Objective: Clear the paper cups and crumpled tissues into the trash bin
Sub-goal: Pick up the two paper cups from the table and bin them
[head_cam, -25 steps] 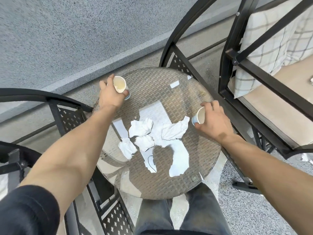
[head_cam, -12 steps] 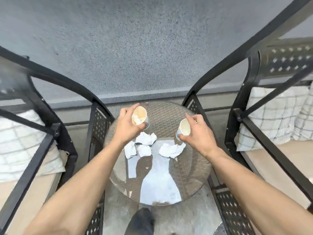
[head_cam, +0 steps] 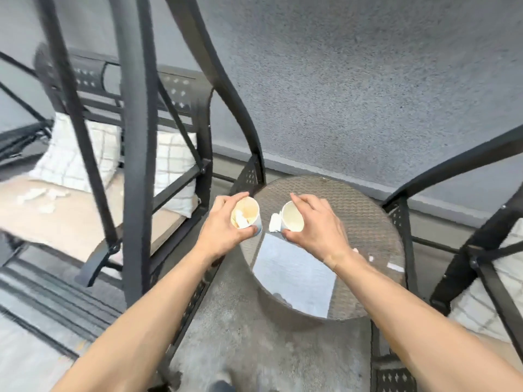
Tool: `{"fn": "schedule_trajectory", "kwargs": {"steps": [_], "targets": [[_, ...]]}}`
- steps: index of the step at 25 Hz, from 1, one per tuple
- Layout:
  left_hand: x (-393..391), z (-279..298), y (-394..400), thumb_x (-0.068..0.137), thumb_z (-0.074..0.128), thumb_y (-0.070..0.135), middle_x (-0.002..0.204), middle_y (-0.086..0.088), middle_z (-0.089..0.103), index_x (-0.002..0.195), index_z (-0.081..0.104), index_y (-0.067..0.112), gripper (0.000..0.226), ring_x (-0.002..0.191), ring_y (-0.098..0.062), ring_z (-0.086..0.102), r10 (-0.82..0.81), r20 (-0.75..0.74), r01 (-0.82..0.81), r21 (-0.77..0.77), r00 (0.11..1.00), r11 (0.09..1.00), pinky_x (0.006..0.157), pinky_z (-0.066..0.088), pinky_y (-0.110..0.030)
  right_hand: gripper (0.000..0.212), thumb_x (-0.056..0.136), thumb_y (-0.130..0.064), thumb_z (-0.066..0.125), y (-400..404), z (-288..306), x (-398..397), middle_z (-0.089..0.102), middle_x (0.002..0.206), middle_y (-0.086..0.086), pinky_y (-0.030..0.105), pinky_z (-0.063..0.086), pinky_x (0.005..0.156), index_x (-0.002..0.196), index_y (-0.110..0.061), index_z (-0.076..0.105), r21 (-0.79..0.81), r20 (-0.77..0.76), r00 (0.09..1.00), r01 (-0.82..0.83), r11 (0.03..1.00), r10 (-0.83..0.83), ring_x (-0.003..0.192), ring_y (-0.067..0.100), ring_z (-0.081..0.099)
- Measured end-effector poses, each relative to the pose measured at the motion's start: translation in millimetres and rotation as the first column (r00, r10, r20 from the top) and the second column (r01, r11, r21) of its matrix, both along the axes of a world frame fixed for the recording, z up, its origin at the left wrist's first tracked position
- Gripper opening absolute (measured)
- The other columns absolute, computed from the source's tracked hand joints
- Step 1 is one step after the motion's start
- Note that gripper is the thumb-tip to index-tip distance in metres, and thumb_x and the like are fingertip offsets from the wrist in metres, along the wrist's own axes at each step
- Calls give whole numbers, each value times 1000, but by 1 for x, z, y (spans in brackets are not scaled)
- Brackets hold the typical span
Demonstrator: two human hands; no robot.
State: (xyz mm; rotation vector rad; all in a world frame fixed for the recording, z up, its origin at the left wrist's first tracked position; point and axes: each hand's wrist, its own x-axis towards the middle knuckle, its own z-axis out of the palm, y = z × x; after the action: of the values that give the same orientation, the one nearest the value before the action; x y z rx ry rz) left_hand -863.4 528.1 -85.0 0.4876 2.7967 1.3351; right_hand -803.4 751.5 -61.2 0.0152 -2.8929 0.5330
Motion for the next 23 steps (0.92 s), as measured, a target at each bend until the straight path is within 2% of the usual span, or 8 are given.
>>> {"fn": "schedule_trajectory", "kwargs": {"steps": [7, 10, 14, 20, 23], "targets": [[84, 11, -144, 62, 75, 47, 113, 10, 42, 128, 46, 48, 72, 105, -1, 44, 277, -44, -277, -8, 960, 961, 91, 36, -21, 84, 70, -56, 69, -138, 13, -2, 47, 133, -12, 34, 43, 86, 143, -27, 39, 55, -75, 949, -301, 952, 305, 113, 18, 38], [126, 10, -217, 61, 72, 50, 114, 10, 42, 131, 46, 45, 75, 108, -4, 46, 435, -32, -435, -29, 900, 900, 96, 37, -24, 83, 70, -57, 67, -214, 12, 7, 47, 135, -10, 39, 45, 93, 143, -27, 39, 60, -70, 901, -425, 903, 428, 114, 21, 40], [196, 0, -313, 63, 74, 45, 114, 5, 43, 134, 48, 38, 76, 111, -11, 48, 591, -6, -591, -43, 807, 806, 99, 38, -26, 82, 71, -61, 63, -321, 4, 38, 47, 136, -12, 40, 42, 94, 143, -31, 37, 101, -61, 828, -551, 828, 558, 113, 20, 39], [281, -18, -415, 68, 79, 41, 118, 9, 43, 131, 46, 45, 71, 105, -8, 49, 660, 40, -657, -59, 751, 751, 92, 43, -28, 81, 72, -61, 64, -431, -26, 101, 48, 138, -10, 42, 41, 97, 143, -30, 38, 68, 15, 788, -615, 785, 616, 120, 23, 38], [305, -29, -448, 68, 79, 44, 117, 12, 41, 129, 43, 49, 71, 104, -9, 52, 680, 67, -678, -52, 730, 733, 87, 46, -30, 80, 72, -61, 63, -466, -38, 124, 48, 138, -12, 41, 42, 91, 142, -32, 39, 60, 31, 780, -625, 778, 624, 114, 21, 39]]}}
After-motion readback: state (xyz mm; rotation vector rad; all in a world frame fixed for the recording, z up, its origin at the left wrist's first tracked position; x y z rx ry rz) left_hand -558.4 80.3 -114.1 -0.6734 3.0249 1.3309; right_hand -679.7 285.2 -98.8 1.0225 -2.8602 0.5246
